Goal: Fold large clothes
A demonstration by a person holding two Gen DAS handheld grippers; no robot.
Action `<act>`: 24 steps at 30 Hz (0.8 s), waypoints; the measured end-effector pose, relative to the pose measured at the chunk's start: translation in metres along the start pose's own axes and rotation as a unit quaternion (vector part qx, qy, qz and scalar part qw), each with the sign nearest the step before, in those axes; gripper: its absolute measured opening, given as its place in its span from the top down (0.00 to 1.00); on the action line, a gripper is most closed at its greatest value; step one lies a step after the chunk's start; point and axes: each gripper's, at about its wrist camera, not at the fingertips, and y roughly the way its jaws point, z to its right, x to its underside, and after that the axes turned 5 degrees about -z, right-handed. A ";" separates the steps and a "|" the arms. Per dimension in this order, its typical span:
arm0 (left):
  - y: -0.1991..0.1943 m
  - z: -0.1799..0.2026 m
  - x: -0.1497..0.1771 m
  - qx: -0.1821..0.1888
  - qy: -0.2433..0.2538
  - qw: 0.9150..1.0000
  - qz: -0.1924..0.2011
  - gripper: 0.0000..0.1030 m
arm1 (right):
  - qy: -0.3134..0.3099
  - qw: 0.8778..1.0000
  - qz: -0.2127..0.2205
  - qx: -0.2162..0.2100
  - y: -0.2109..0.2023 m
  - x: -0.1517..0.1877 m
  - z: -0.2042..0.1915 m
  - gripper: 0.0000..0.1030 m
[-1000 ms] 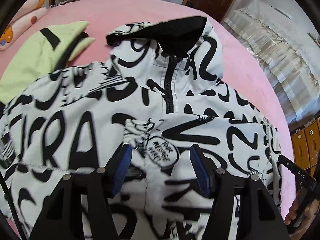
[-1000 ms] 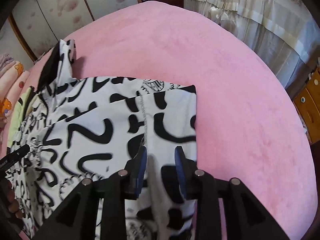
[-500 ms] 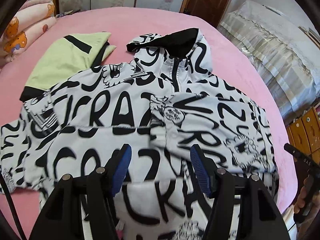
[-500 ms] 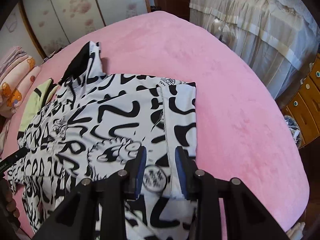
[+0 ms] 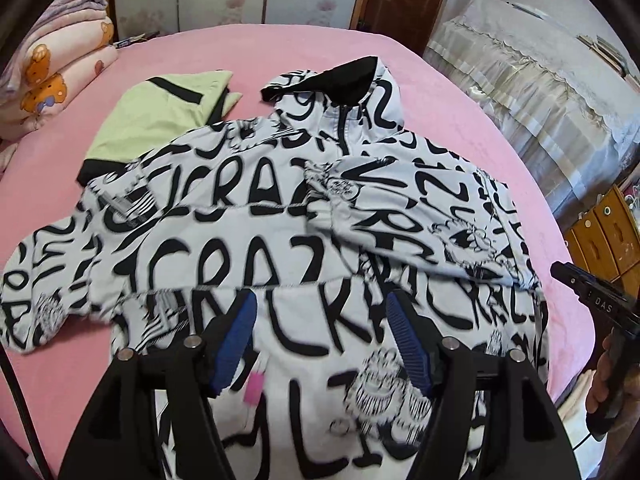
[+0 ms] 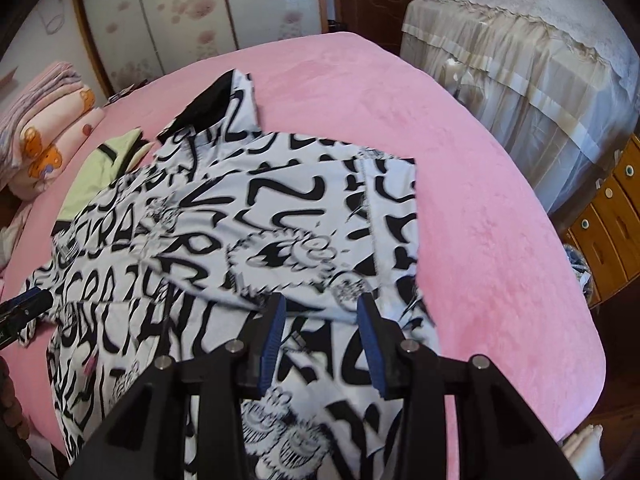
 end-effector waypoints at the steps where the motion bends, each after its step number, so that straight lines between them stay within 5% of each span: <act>1: -0.003 -0.004 0.006 -0.002 -0.003 1.000 -0.001 0.35 | -0.003 1.000 -0.002 -0.002 0.000 0.003 -0.003 0.64; 16: -0.050 -0.110 0.086 -0.071 -0.058 0.996 -0.013 0.35 | -0.093 0.994 -0.029 -0.055 0.002 0.045 -0.124 0.64; 24: -0.066 -0.174 0.100 -0.072 -0.121 0.990 0.001 0.34 | -0.152 0.982 -0.027 -0.104 -0.005 0.054 -0.216 0.64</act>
